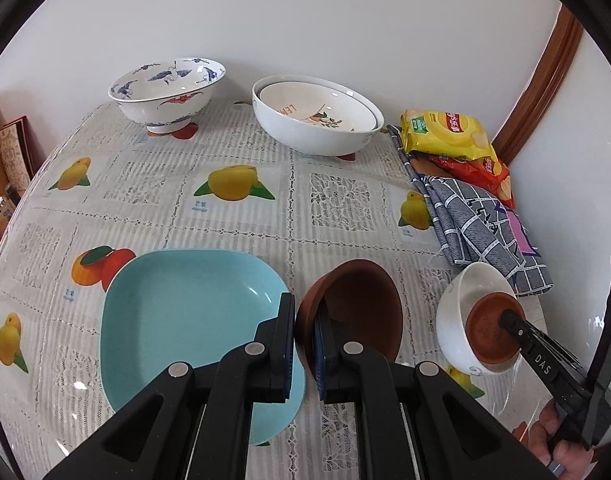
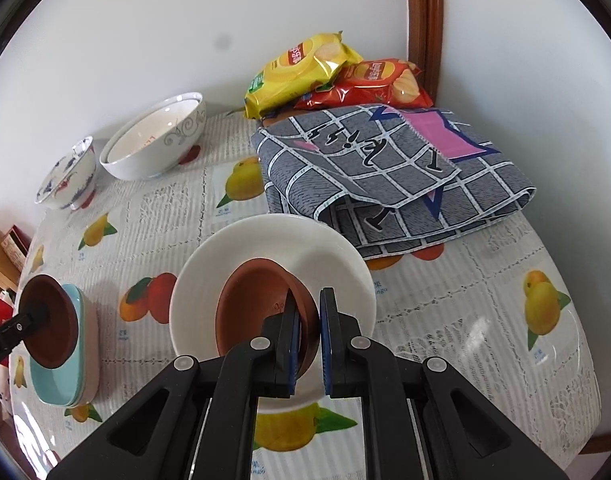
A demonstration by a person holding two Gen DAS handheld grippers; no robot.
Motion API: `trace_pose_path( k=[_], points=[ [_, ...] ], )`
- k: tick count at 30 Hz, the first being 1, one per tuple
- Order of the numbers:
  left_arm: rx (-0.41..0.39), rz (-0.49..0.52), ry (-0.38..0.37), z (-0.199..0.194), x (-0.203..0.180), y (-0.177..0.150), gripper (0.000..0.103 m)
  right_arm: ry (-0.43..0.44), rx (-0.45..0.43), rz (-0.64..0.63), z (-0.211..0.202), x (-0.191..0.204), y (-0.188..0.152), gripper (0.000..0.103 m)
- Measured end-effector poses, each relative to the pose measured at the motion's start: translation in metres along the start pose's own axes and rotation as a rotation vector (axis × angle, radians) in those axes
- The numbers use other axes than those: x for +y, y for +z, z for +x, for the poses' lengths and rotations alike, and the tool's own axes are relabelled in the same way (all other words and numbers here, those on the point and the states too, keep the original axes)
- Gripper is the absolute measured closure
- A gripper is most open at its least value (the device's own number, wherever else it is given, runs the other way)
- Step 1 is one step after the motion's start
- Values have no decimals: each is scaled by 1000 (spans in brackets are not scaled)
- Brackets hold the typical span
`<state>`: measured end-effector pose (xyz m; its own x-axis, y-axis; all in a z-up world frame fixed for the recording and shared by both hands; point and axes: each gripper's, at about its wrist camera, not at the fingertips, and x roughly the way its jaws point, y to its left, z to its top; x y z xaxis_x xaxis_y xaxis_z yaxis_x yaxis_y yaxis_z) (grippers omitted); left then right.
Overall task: Organize plates and bowls
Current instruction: 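Lower the right gripper's terracotta bowl into the white bowl and open while the left holds its bowl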
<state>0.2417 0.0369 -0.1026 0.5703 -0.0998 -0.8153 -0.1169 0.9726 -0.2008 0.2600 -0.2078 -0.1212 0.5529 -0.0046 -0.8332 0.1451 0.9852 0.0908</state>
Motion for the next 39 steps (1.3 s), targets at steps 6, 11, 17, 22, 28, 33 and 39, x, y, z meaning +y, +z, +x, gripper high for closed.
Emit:
trace_pose_path(
  k=[6,11,17,22,28,33,39],
  points=[
    [19,7,-16,13,-5,1,94,-8,29,-13,16,2,0,93],
    [24,9,-28,18,-7,3,94,-15,48,-30,23,4,2,93],
    [22,7,-30,19,-6,4,94,-30,52,-44,27,7,5,93],
    [27,3,-30,22,-2,5,94,-78,44,-95,28,16,7,93],
    [30,-10,-32,25,3,4,94,-131,66,-142,36,23,8,93],
    [33,-15,-33,26,7,4,94,-145,86,-147,41,26,7,90],
    [36,-27,-34,27,12,4,94,-162,98,-145,45,28,4,86]
  ],
)
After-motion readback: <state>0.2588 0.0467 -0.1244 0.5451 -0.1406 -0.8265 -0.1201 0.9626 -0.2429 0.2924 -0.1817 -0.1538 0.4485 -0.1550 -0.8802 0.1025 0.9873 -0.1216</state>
